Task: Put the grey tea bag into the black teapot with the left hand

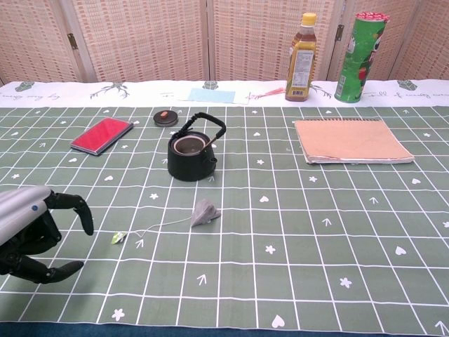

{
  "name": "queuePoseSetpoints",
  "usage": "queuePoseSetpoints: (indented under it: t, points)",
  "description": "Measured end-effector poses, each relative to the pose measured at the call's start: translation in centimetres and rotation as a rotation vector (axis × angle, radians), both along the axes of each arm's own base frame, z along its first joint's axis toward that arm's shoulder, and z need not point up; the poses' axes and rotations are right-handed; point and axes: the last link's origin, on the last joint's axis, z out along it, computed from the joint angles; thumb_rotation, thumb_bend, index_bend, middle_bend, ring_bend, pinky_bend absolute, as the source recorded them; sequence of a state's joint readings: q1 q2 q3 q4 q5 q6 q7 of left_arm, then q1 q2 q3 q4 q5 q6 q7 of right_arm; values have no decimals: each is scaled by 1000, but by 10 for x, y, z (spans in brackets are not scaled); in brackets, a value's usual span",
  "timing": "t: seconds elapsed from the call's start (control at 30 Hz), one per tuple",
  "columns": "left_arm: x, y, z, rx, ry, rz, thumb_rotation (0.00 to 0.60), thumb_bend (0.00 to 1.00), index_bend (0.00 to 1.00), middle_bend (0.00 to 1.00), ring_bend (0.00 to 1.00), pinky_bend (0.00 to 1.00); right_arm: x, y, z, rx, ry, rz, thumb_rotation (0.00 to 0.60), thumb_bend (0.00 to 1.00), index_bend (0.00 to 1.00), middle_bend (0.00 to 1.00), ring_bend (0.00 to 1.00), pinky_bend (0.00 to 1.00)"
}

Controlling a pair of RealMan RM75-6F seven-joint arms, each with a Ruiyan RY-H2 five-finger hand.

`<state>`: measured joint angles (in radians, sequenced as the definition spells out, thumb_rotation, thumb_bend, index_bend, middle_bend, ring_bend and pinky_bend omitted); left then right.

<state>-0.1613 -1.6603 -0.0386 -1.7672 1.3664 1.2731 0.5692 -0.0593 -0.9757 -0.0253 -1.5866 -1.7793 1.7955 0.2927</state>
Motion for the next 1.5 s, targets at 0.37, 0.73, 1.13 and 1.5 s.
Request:
queuePoseSetpoints:
  t: [0.37, 0.73, 1.13, 1.5]
  points:
    - [-4, 15, -22, 97, 44, -68, 600, 255, 475, 1000, 1000, 1000, 0, 1, 1, -10, -1, 5, 600, 353, 0, 0, 0, 0]
    - [0, 22, -45, 66, 38, -73, 600, 256, 464, 1000, 1000, 1000, -2, 3, 7, -18, -27, 6, 600, 352, 0, 0, 0, 0]
    - [-5, 39, -58, 83, 51, -57, 600, 255, 469, 1000, 1000, 1000, -6, 3, 12, -26, -44, 2, 600, 353, 0, 0, 0, 0]
    - [-4, 45, -64, 79, 32, -43, 600, 256, 467, 1000, 1000, 1000, -5, 4, 13, -32, -45, 4, 600, 353, 0, 0, 0, 0]
